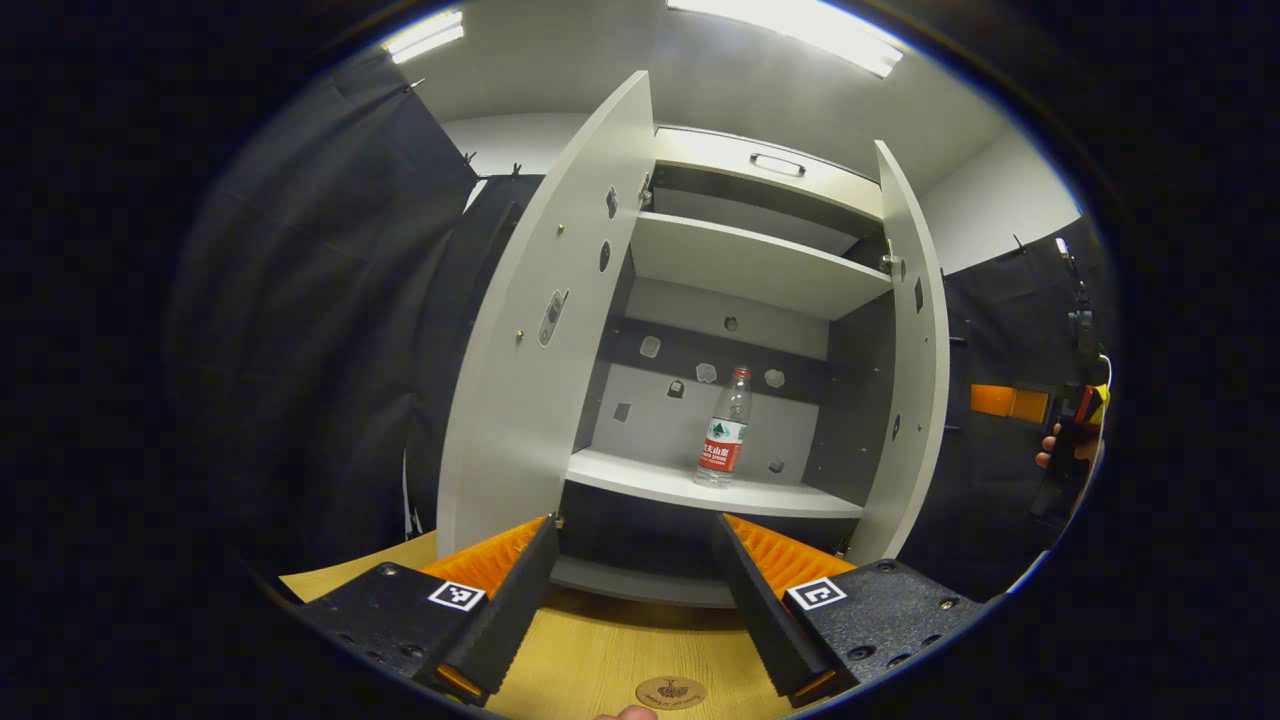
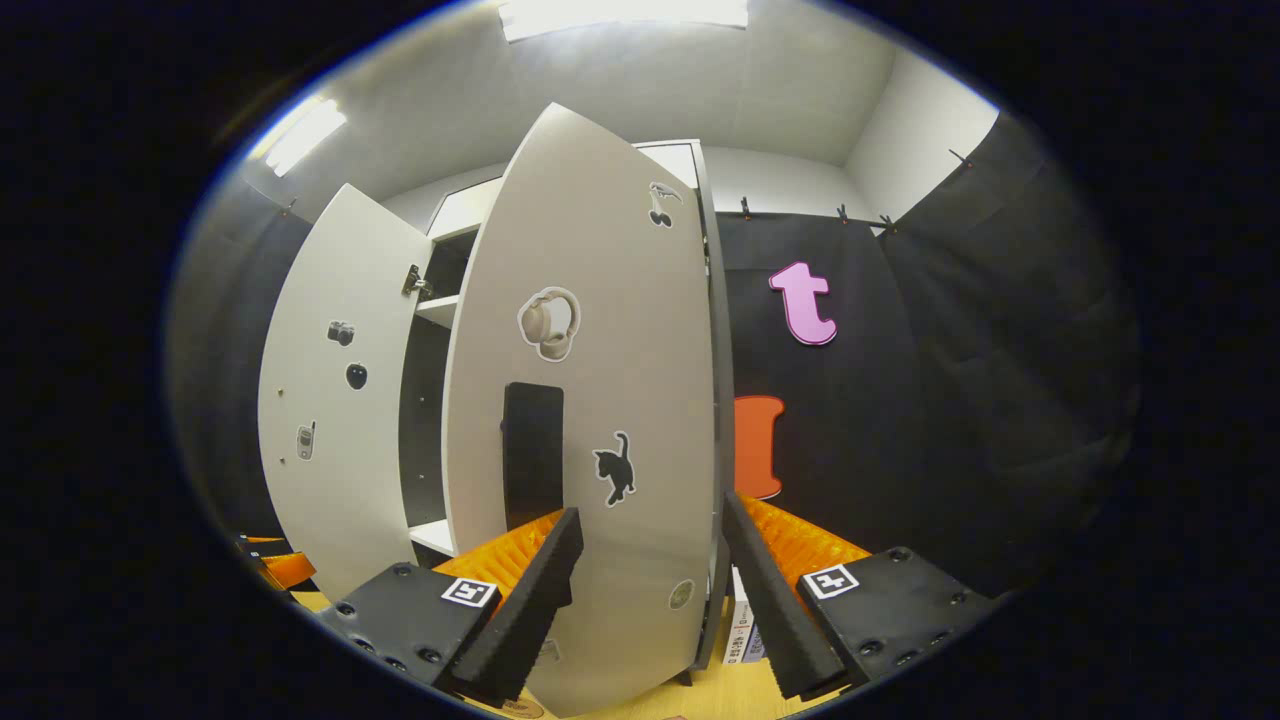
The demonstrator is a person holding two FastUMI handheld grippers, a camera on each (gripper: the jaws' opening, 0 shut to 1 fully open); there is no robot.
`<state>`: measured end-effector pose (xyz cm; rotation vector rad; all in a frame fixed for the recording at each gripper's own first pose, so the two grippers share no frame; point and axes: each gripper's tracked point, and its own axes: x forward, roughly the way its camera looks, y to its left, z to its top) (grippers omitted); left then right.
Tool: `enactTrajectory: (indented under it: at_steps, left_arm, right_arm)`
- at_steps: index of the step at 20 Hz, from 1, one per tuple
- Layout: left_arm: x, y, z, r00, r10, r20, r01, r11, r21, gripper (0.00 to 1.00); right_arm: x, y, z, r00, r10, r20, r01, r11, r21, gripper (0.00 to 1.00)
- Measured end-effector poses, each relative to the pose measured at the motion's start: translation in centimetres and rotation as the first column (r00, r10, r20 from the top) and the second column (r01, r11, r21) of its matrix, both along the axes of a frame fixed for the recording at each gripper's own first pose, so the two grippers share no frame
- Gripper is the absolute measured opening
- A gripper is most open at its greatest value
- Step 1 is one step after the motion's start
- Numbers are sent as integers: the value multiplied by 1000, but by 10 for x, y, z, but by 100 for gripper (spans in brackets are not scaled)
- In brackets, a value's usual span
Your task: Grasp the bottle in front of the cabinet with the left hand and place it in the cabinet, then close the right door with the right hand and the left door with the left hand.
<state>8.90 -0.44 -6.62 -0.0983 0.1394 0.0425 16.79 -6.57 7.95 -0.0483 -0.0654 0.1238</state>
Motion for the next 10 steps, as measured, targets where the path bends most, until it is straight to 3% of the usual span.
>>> enactTrajectory:
  at_steps: [4, 6, 7, 10]
  left_arm:
    - [-5, 16, 8, 999, 43, 14, -44, 998, 36, 94]
    - [-9, 26, 12, 997, 71, 19, -72, 997, 42, 94]
    - [-11, 33, 16, 995, 93, 26, -94, 995, 43, 94]
    - [-22, 71, 30, 975, 213, 58, -216, 975, 49, 94]
  right_arm:
    - [3, 41, -6, 995, 100, -11, -100, 995, 13, 95]
    - [12, 53, -12, 994, 107, -16, -107, 994, -10, 92]
    - [17, 60, -15, 994, 110, -21, -111, 994, -10, 95]
    - [29, 70, -24, 995, 98, -32, -98, 995, -10, 95]
